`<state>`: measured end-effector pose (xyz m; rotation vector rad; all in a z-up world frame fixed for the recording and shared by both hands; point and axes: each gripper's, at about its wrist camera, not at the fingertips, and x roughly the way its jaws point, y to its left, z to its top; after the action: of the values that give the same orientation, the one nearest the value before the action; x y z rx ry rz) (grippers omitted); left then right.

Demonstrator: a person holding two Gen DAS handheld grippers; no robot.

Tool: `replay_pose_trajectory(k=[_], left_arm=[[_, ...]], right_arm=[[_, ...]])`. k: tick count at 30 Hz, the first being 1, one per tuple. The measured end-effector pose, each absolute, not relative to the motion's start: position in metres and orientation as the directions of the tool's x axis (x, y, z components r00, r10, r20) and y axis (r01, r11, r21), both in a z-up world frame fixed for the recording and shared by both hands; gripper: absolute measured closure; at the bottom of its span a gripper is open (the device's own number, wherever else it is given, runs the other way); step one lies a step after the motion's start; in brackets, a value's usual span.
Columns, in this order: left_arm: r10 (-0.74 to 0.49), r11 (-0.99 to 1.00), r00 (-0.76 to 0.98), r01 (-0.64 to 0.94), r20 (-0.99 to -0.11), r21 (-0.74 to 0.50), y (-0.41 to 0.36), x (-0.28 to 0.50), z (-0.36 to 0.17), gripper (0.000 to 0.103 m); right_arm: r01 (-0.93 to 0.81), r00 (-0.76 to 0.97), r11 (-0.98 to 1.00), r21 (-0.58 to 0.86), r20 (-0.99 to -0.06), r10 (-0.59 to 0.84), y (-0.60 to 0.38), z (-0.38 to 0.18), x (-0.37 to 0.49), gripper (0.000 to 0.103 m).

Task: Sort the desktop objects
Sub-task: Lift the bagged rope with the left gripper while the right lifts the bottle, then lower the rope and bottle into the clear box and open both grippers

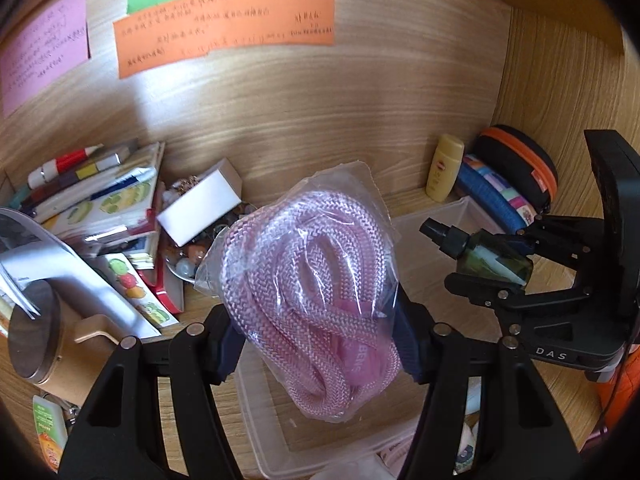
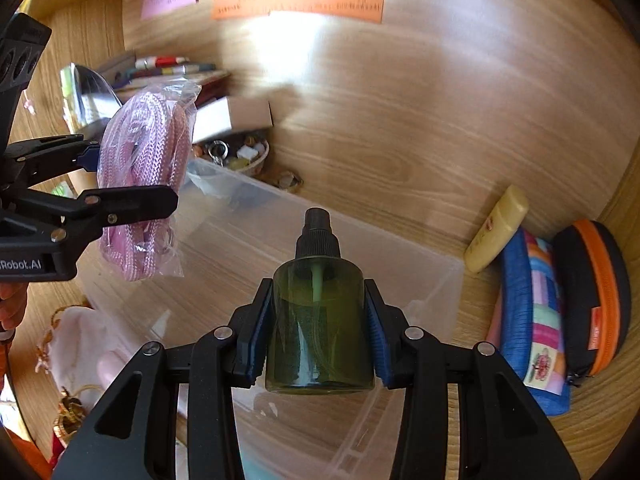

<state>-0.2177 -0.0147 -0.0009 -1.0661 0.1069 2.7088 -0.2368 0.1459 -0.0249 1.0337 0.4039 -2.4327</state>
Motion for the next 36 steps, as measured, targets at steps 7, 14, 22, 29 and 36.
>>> replay_pose_trajectory(k=[7,14,22,29,36], left_arm=[[0.175,-0.968,-0.686,-0.250,-0.706,0.003,-0.010,-0.225,-0.026,0.040],[0.165,-0.968,-0.657,-0.251,-0.735,0.007,-0.005,-0.229,-0.037,0.040],[0.150,-0.965,-0.618,-0.260,-0.772,0.021,0.002,-0.236,-0.045,0.040],[0.131,-0.965,-0.620,-0.259,-0.774,0.044,0.002,-0.236,-0.041,0.040],[0.126,-0.961,-0.613,-0.272,-0.780,0.058,0.004,-0.236,-0.043,0.040]], right_arm=[[0.531,-0.576,-0.843,-0.087,-0.767,-0.283,0.143,-0.041,-0.248,0.065],[0.562,-0.548,-0.821,-0.105,-0.791,-0.274,0.135,-0.050,-0.248,0.065],[0.563,-0.518,-0.820,-0.102,-0.816,-0.254,0.134,-0.057,-0.252,0.065],[0.564,-0.491,-0.821,-0.091,-0.836,-0.245,0.131,-0.058,-0.253,0.065],[0.555,-0.463,-0.828,-0.082,-0.857,-0.225,0.135,-0.058,-0.254,0.064]])
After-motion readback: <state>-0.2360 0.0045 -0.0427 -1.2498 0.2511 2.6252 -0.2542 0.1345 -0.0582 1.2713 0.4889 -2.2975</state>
